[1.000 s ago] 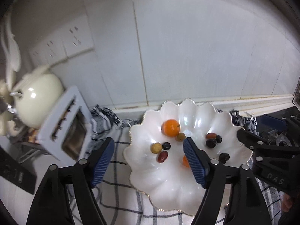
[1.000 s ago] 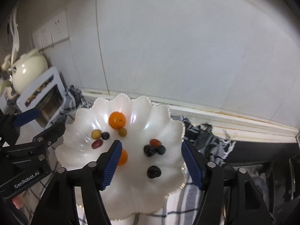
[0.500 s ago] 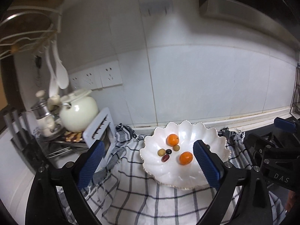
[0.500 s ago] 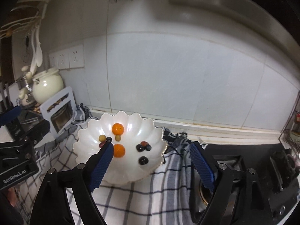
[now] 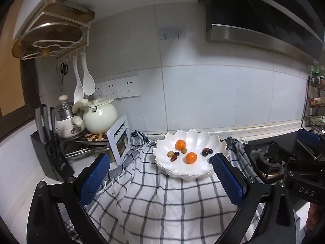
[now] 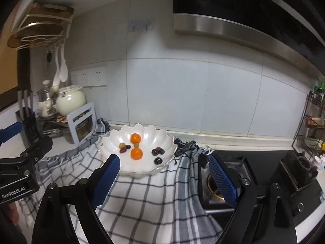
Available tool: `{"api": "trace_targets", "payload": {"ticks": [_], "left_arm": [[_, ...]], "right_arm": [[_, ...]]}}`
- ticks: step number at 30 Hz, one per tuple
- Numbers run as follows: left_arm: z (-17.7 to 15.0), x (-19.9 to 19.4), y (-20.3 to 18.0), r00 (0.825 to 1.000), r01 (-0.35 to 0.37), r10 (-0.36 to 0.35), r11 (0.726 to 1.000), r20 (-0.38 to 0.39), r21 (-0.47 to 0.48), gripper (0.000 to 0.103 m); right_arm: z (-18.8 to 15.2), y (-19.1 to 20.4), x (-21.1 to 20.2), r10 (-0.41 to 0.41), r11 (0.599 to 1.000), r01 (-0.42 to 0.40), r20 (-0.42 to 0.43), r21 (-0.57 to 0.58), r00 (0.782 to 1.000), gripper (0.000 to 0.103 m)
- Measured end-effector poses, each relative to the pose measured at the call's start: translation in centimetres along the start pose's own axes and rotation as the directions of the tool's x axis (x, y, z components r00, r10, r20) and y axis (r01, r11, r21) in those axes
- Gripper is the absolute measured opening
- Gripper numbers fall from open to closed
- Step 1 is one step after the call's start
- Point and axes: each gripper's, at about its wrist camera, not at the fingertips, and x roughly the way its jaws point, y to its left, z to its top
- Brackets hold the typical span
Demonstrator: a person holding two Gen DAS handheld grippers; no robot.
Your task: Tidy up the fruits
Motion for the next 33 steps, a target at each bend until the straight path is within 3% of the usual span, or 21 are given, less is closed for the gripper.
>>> {"api": "trace_targets", "payload": {"ticks": [9,19,33], "left_arm": [[-1.5,-7.2,0.6,0.998,-0.007,0.008,1.0,0.06,-0.007,0.103],[-3.1,-13.2,-0.2,0.997,0.015,-0.015,1.0,0.073,-0.005,0.103],[-4.8,-17.5,-1.5,0.996,0.038,-0.038,0.999,0.077,0.004,0.103]], "right_arm": [[-1.9,0.8,-6.6,0.006,1.0,-0.006,0.048,0.004,0.999,0.093],[-4.1,1.0,-13.0,0.016,0.999,-0.019,0.08,0.032,0.997,0.093],[-6.6,0.4,-17.9,0.003,0.999,-0.006,0.073,0.035,0.997,0.093]]}}
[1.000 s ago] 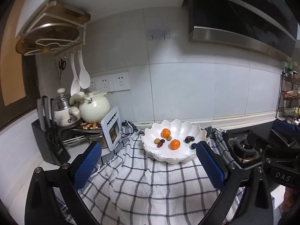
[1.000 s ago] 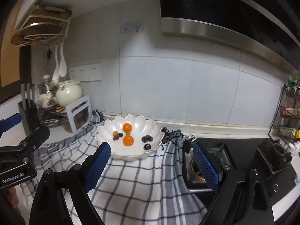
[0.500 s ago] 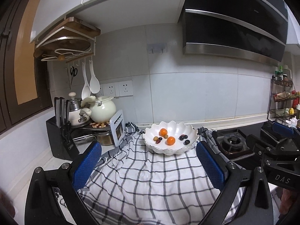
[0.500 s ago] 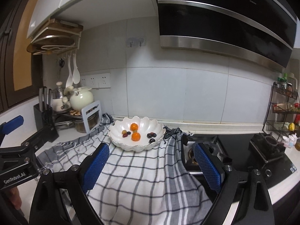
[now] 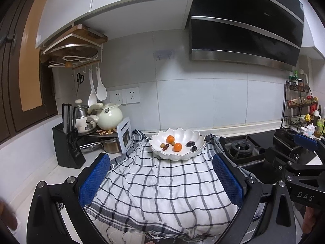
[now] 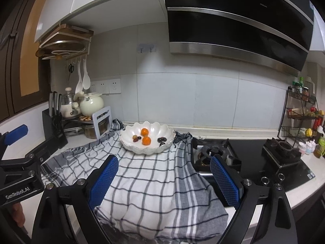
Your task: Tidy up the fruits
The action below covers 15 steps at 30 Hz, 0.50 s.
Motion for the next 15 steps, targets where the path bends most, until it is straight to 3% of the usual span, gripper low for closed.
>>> {"api": "trace_targets", "payload": {"ticks": [15], "left_arm": [[-0.9,-1.8,-1.3,1.0,0.017,-0.017,1.0,0.0,0.018,0.103]], "right_arm": [[-1.4,-1.2,-2.1,-0.011,1.0,0.011,-0.013,0.003,1.0,0.093]]}}
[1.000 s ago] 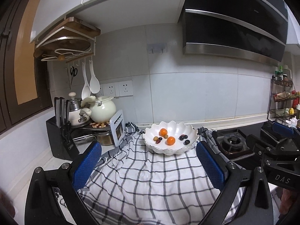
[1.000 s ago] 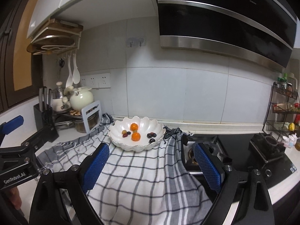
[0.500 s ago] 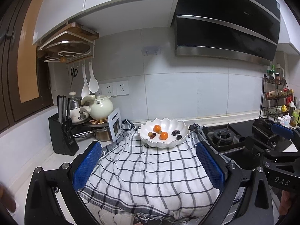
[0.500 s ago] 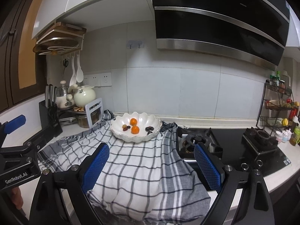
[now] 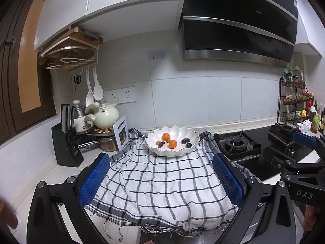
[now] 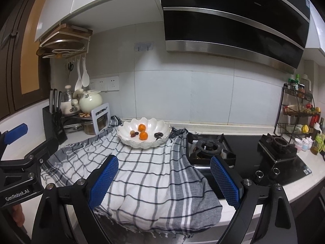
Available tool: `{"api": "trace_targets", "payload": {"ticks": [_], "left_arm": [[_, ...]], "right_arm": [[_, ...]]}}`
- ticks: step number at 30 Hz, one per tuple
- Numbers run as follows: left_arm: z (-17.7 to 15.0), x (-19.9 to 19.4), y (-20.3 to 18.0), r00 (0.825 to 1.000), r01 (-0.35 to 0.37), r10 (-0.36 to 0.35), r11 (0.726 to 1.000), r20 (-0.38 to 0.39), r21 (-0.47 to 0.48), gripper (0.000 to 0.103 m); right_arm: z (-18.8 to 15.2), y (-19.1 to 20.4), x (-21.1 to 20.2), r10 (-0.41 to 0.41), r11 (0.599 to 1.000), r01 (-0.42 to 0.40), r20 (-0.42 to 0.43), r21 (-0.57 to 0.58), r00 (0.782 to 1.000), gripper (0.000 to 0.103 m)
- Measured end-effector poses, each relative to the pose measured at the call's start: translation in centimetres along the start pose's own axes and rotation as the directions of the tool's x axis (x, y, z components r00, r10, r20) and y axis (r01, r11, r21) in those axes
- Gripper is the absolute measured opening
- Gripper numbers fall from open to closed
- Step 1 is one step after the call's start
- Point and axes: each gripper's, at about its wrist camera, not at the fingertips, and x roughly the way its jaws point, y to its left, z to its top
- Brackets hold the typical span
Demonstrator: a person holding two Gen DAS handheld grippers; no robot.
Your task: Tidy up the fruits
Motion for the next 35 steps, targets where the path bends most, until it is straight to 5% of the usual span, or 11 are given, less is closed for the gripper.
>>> {"api": "trace_targets", "payload": {"ticks": [35], "left_arm": [[0.0,0.0,-0.9,0.999,0.041,-0.041,0.999,-0.006,0.01,0.103]], "right_arm": [[-0.1,-1.0,-0.4,-0.011,1.0,0.011,-0.005,0.001,1.0,0.093]]}}
